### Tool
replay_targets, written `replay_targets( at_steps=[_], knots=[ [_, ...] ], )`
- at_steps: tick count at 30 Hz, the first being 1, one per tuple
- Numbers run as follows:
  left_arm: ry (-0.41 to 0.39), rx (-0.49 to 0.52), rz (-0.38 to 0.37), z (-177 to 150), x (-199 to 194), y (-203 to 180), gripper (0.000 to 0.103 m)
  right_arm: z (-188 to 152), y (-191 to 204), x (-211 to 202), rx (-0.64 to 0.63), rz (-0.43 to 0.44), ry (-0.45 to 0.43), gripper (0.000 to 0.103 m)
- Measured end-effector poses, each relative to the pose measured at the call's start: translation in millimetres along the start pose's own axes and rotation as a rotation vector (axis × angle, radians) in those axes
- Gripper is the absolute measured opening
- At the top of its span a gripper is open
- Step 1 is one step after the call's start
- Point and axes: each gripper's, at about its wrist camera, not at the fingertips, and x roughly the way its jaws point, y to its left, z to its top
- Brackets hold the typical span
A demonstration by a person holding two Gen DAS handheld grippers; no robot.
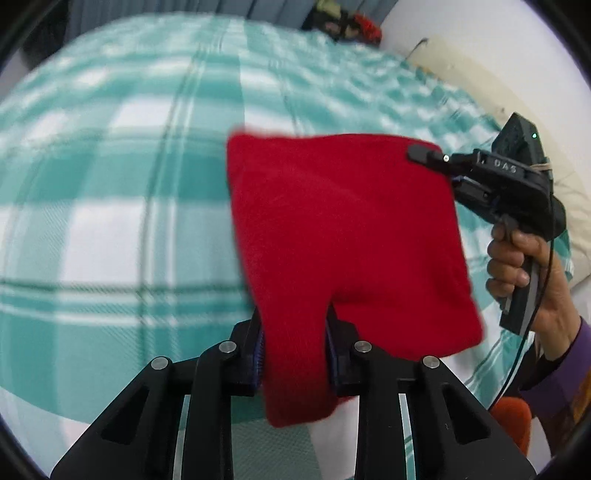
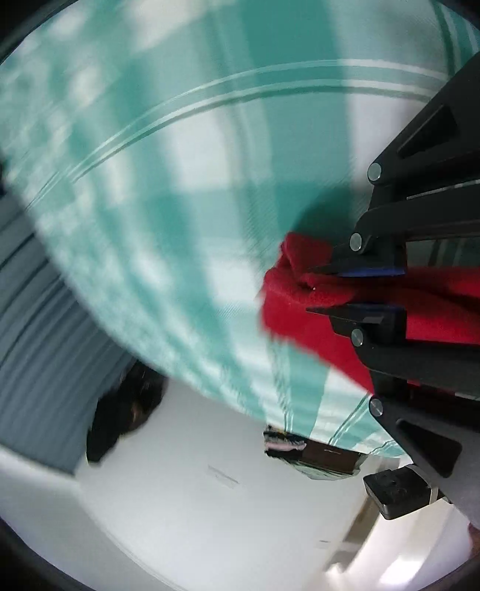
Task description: Fold small clothes
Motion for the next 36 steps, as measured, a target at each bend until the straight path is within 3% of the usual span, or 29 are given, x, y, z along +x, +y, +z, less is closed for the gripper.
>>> replay_targets(
  at_steps=[5,8,10,11,12,13,14,15,17,18,20,27,36],
  knots=[
    [-0.126,0.008,-0.013,36.4,-65.0,0.8,0.026,44.8,66.9,-27.0,-0.110,0.071,-0.087,0.010],
    [-0.153,0.006,-0.018,46.7,-80.3,-1.3,0.028,57.7,82.9,-34.5,-0.131,0.078,-0.117,0.010],
    [-0.130,-0.008,-0.013,42.7,-73.8,0.5,0.040,59.3,76.9,-33.0,-0.117,0.044,-0.121,0.011],
    [-0.107,-0.018,0.012,39.3,-62.1,1.0,0.055,56.9,70.9,-31.0,-0.103,0.027,-0.115,0.012],
    [-0.083,-0.025,0.065,32.7,-45.5,2.3,0.067,52.1,57.1,-25.3,-0.084,-0.035,-0.098,0.019],
    [-0.061,-0.028,0.126,25.5,-33.7,3.6,0.067,47.1,46.7,-19.0,-0.082,-0.127,-0.079,0.027],
    [-0.021,-0.020,0.224,14.6,-19.3,4.9,0.067,43.6,38.0,-14.1,-0.085,-0.240,-0.057,0.054],
    [-0.005,-0.006,0.269,7.9,-17.5,5.6,0.067,32.4,28.1,-11.2,-0.098,-0.385,-0.025,0.079],
    [-0.028,0.021,0.327,-4.5,-24.0,3.1,0.071,7.8,21.0,-17.2,-0.138,-0.524,0.006,0.083],
    [-0.054,0.033,0.356,-10.1,-31.0,0.4,0.079,-9.7,24.1,-25.7,-0.169,-0.563,0.013,0.087],
    [-0.097,0.048,0.404,-16.3,-44.1,-6.0,0.085,-34.2,33.9,-38.9,-0.204,-0.612,0.017,0.099],
    [-0.182,0.127,0.497,-22.2,-82.4,-34.7,0.091,-117.4,101.1,-78.1,-0.308,-0.618,-0.009,0.101],
    [-0.272,0.174,0.544,-45.5,-125.5,-73.3,0.098,-175.4,163.5,-112.5,-0.307,-0.663,-0.042,0.102]
  ],
)
